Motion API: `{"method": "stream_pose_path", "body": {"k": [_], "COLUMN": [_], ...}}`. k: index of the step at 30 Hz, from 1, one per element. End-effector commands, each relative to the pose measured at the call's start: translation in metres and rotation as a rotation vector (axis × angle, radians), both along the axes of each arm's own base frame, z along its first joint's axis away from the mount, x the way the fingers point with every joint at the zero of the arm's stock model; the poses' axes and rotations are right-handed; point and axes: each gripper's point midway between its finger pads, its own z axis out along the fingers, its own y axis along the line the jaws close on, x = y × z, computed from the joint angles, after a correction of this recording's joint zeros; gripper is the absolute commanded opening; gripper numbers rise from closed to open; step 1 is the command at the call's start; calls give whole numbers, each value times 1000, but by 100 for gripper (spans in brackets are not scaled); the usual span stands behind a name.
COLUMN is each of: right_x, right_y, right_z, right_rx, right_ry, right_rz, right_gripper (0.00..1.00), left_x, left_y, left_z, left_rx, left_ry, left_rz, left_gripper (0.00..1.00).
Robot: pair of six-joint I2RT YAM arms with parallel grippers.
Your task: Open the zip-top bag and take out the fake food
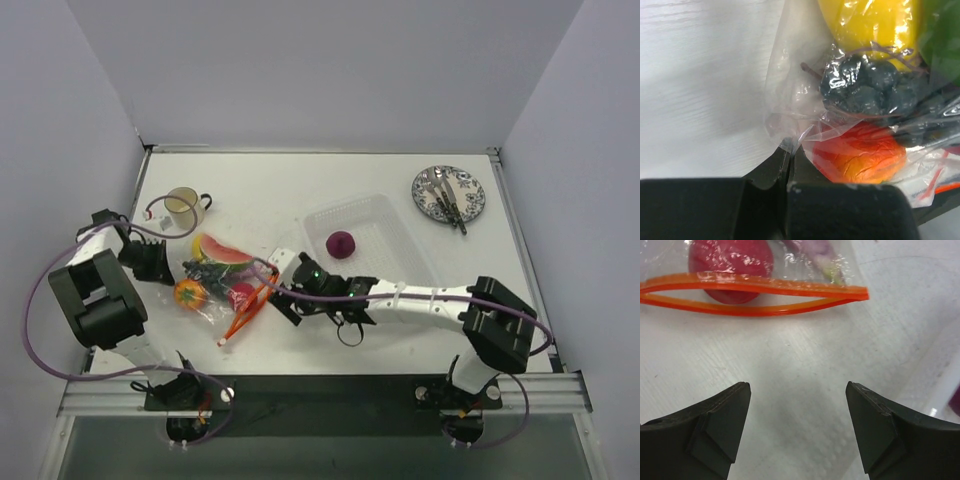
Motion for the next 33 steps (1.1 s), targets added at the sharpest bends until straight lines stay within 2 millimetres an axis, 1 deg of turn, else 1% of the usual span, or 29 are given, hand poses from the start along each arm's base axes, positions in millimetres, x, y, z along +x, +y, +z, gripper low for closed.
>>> {"method": "stream_pose_path", "body": {"k": [1,3,4,5,11,12,13,14,17,18,19,23,27,28,30,31,33], "right_x": [-14,-15,-14,-14,-14,-14,-14,-12,-8,-5,-2,10,27,31,36,39,40], "right_y": [32,42,48,52,78,81,84,91,102,105,106,112,118,119,123,128,134], "right_z": [2,-3,-2,-7,-11,-11,-16,-12,-16,-16,-23,-26,-28,-32,-31,-28,-26], "right_rx": [43,60,71,71,134,139,138,155,187,196,188,216,249,250,262,284,300], "right_ry": [-39,-35,-32,-27,-3,0,9,5,44,47,55,62,58,54,34,23,18], "right_rz": [78,89,94,99,137,142,151,157,150,146,141,119,100,96,91,96,105], "right_gripper": [79,80,80,81,84,86,87,88,90,91,91,94,98,99,100,100,100], "left_x": [6,4,3,1,-4,-5,-6,-5,-6,-6,-6,-9,-13,-13,-14,-14,-16], "left_y": [15,13,10,7,-7,-8,-10,-13,-16,-17,-17,-18,-19,-20,-21,-23,-25], "left_z": [-7,-7,-7,-6,-5,-5,-6,-6,-6,-7,-7,-10,-13,-13,-13,-13,-13], "left_rx": [99,109,109,107,109,109,107,105,103,103,102,99,94,91,87,82,74], "left_ry": [-7,-5,-4,-4,-2,0,5,6,10,10,11,20,35,35,39,39,44], "left_rz": [25,23,17,11,-17,-19,-22,-30,-40,-41,-43,-49,-63,-65,-75,-79,-89], "left_gripper": [0,0,0,0,0,0,0,0,0,0,0,0,0,0,0,0,0]}}
